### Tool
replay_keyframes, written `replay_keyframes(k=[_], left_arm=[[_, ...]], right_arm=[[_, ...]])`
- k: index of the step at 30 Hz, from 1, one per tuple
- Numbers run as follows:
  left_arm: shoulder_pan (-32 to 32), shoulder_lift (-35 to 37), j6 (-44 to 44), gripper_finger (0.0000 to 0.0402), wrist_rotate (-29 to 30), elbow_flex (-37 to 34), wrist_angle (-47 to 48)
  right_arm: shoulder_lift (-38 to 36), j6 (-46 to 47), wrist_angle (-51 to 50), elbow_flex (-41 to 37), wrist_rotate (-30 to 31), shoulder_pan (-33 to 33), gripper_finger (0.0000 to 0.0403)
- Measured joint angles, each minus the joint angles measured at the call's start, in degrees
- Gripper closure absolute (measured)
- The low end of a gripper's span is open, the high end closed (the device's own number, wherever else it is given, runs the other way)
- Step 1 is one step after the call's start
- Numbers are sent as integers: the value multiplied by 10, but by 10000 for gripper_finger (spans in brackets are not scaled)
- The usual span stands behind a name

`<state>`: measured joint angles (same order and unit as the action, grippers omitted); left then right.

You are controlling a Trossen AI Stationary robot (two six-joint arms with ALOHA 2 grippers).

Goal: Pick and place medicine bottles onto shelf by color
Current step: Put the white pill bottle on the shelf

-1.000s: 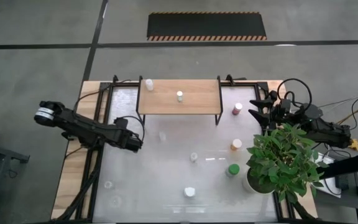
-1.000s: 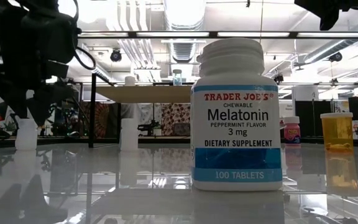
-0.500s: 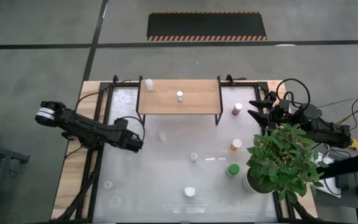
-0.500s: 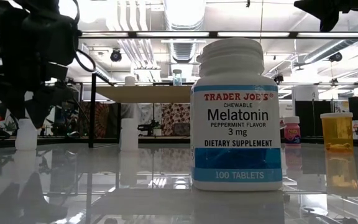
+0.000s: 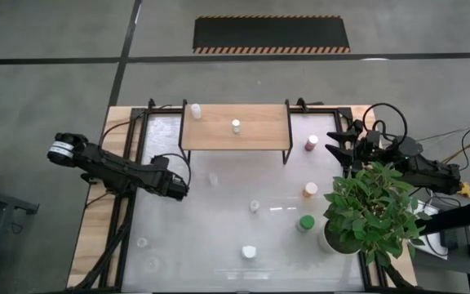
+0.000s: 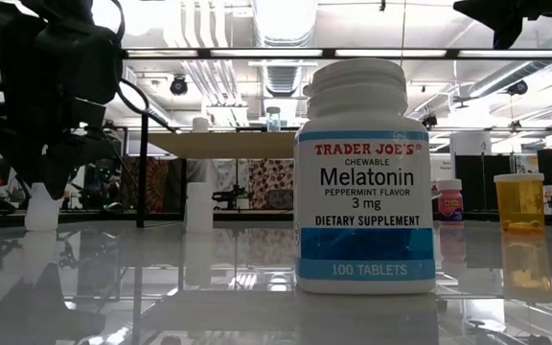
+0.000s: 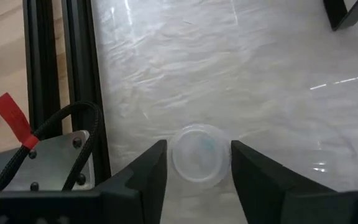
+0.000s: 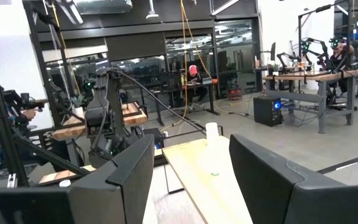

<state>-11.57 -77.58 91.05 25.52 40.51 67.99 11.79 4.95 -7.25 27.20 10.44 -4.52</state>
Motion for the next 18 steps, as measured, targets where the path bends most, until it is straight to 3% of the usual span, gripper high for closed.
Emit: replay_keyframes(k=[8,10,14,18], left_arm=[[-1,1,-42,271,-43,37,1],[0,1,-81,271,-79,63,0],[-9,-4,-160,271,-206,131,-8],[-38,-13,-255,271,-282,210,-89]], right_arm=[[0,4,0,0,0,0,202],[0,4,0,0,0,0,202],[0,4,0,0,0,0,202],[0,4,-2,0,0,0,202]])
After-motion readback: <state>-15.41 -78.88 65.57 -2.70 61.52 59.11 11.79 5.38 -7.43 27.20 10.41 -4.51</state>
